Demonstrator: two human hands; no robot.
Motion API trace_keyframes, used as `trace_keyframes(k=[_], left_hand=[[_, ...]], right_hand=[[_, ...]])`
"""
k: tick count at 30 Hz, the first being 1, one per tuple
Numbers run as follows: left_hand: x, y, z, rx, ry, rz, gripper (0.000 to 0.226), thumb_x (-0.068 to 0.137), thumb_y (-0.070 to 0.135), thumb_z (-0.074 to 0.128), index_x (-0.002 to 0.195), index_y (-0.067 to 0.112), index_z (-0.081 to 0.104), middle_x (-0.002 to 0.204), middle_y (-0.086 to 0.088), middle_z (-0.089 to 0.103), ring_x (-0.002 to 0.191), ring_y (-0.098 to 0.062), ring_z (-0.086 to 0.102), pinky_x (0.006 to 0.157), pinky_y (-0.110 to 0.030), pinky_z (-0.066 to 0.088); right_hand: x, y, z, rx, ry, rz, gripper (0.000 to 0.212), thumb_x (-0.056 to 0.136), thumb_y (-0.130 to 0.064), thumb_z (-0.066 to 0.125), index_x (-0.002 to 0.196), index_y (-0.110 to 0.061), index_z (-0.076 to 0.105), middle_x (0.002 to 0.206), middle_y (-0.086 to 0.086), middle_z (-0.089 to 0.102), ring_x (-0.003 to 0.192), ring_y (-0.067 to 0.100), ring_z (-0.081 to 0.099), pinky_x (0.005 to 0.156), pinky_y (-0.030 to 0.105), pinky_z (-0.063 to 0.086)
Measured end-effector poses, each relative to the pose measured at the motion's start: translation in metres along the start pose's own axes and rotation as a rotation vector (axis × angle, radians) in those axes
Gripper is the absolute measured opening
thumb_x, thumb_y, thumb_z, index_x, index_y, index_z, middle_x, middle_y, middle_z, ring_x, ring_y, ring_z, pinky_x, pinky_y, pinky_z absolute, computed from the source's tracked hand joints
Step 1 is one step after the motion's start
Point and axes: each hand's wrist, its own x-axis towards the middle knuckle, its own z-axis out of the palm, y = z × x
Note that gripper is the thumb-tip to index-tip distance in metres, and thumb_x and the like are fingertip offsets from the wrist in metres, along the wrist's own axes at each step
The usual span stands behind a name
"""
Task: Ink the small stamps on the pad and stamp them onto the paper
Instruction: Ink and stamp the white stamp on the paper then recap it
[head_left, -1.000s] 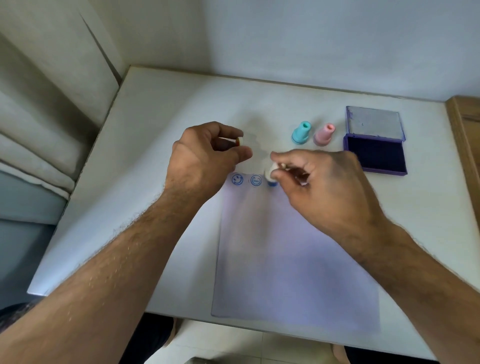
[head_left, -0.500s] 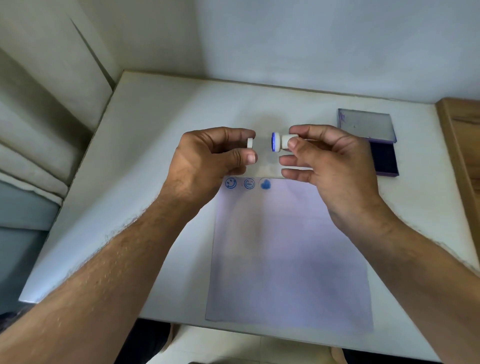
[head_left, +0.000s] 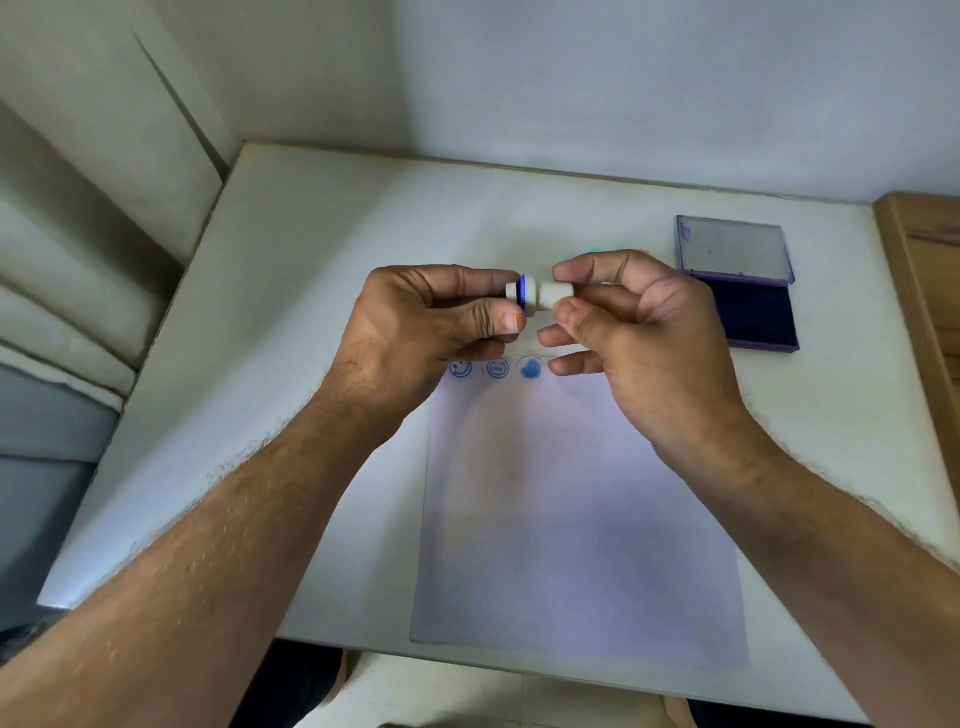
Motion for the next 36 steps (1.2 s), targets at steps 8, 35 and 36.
trace_keyframes(k=[8, 35, 36], left_hand=[[-0.0006, -0.0001, -0.0009, 0.007, -0.018, 0.007, 0.022, 0.081, 0.002, 0.074, 0.101, 0.008, 0.076, 0.076, -0.001, 0.076, 0.068, -0.015, 0.067, 0.068, -0.023, 0.056], [-0.0022, -0.0022, -0.0067, -0.007, -0.044, 0.03, 0.024, 0.072, 0.001, 0.078, 0.094, 0.012, 0.076, 0.083, -0.014, 0.076, 0.077, -0.028, 0.07, 0.073, -0.03, 0.06], [-0.0025, -0.002, -0.0063, -0.003, -0.041, 0.04, 0.025, 0.07, 0.002, 0.078, 0.093, 0.012, 0.076, 0.082, -0.014, 0.076, 0.075, -0.027, 0.069, 0.072, -0.03, 0.06]], right_hand=[[-0.0012, 0.0014, -0.0001, -0.132, -0.003, -0.074, 0.028, 0.086, 0.001, 0.065, 0.093, -0.026, 0.068, 0.085, -0.006, 0.075, 0.076, 0.013, 0.072, 0.061, 0.027, 0.058], [-0.0007, 0.0017, -0.0035, -0.045, 0.001, -0.101, 0.027, 0.079, 0.003, 0.074, 0.093, -0.02, 0.076, 0.071, -0.003, 0.075, 0.069, 0.019, 0.073, 0.066, 0.033, 0.061], [-0.0009, 0.0019, -0.0034, -0.022, -0.006, -0.086, 0.026, 0.08, 0.004, 0.073, 0.093, -0.019, 0.076, 0.071, -0.002, 0.075, 0.069, 0.021, 0.073, 0.066, 0.033, 0.061]])
